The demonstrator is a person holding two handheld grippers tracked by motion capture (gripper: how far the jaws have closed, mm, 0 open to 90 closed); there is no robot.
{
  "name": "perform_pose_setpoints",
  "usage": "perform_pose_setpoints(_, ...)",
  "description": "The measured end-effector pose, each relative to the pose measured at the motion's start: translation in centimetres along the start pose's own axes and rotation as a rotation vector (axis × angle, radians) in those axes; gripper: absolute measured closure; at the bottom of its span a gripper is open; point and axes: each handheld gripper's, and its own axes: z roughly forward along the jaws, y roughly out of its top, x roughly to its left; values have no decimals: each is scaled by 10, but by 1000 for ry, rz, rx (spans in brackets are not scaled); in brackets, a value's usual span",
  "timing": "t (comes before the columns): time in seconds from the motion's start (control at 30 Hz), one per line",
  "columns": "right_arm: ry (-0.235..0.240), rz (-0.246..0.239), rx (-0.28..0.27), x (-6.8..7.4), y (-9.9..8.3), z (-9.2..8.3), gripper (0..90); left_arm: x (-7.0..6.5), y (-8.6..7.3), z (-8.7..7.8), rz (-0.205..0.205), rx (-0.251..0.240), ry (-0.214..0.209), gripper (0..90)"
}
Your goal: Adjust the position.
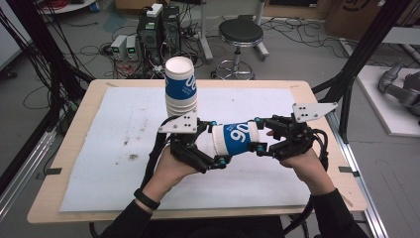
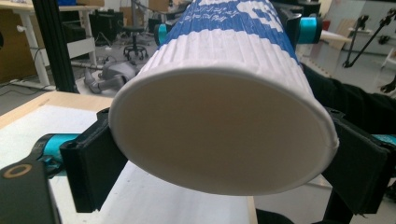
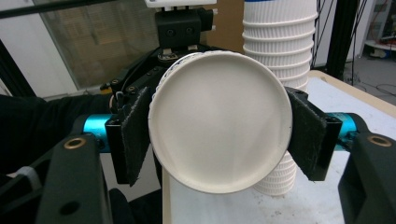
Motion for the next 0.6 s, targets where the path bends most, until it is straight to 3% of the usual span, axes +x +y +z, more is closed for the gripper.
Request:
perform_pose_setpoints(0.27,14,6,-8,-1,-1,2,305,2,1,-5,-1,-18,-4,164)
perform_pose_setpoints(0.6,12,-4,8,-1,-2,3,297,2,1,-6,5,5,-1,172)
